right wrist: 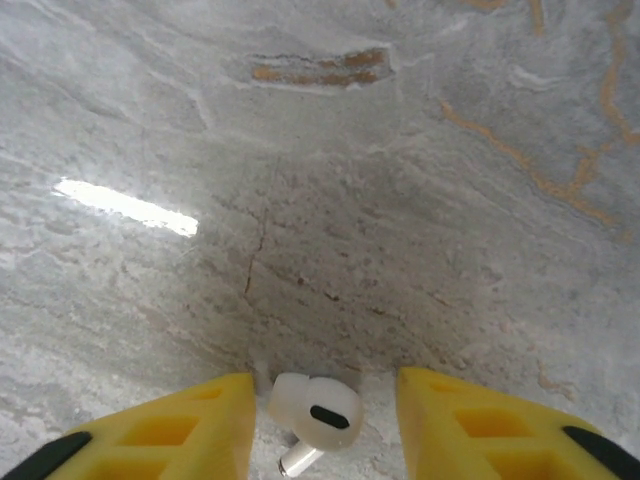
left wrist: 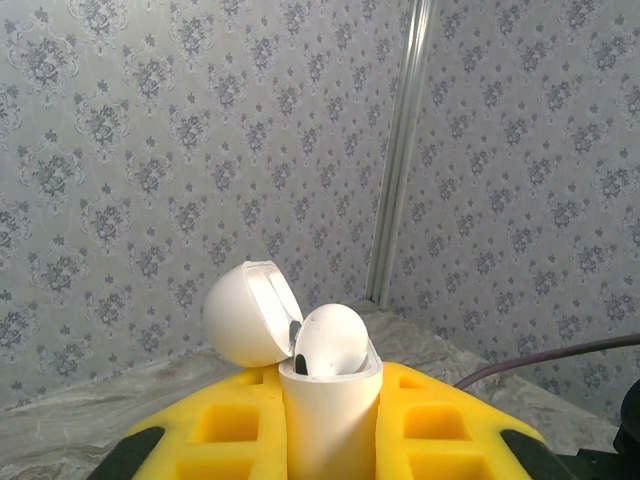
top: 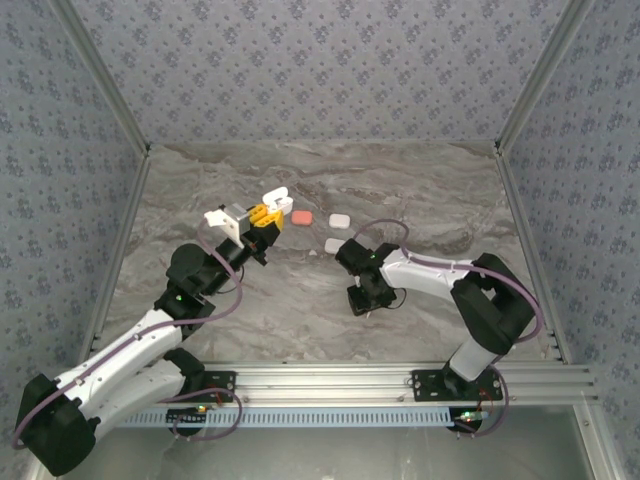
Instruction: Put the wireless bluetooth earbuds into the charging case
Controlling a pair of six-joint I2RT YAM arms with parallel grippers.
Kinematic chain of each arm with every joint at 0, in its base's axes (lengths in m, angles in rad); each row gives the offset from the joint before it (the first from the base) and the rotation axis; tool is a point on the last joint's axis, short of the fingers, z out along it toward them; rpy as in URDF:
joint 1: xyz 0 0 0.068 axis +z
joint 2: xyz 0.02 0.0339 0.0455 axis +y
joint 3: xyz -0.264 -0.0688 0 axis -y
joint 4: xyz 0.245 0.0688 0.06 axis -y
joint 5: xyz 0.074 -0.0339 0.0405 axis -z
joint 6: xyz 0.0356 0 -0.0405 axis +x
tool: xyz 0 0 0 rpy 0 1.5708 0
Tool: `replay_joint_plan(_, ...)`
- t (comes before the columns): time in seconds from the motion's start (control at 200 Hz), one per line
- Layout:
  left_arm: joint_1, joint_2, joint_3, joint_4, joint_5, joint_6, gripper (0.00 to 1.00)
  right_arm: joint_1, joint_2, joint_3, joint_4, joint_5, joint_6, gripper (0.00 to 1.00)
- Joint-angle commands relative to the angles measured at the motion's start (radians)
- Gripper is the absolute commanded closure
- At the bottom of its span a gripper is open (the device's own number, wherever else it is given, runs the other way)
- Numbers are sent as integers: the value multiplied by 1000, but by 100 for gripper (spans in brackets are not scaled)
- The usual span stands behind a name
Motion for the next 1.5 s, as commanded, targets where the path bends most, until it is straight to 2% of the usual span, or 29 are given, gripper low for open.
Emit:
replay_joint_plan(0.0,-4,-18,19,20,-14,7,100,8,18,22,-10,-12,-1,63)
replay_joint_plan(0.33,-3,-16,19,17,-17,7,100,15,7,27,-21,-1,-12,72)
replay_joint_plan(0.605,-3,18,34,28,8,-9,100,0,-157,62,-47,81,-95,72)
replay_joint_plan(0.81,-2,83,69,56,114,-29,100,-51,-362,131,-24,105,-192,72)
replay_joint_plan(1.029,-5,162,138,61,273,-51,100,-77,-530,227,135,79,-298,72)
replay_joint_plan(1.294,-17,222,194,65,412,-67,100,-67,-559,367,257,54,-370,72)
replay_joint_plan(1.494,-35,248,209,65,429,-61,100,-46,-526,419,324,4,-380,72)
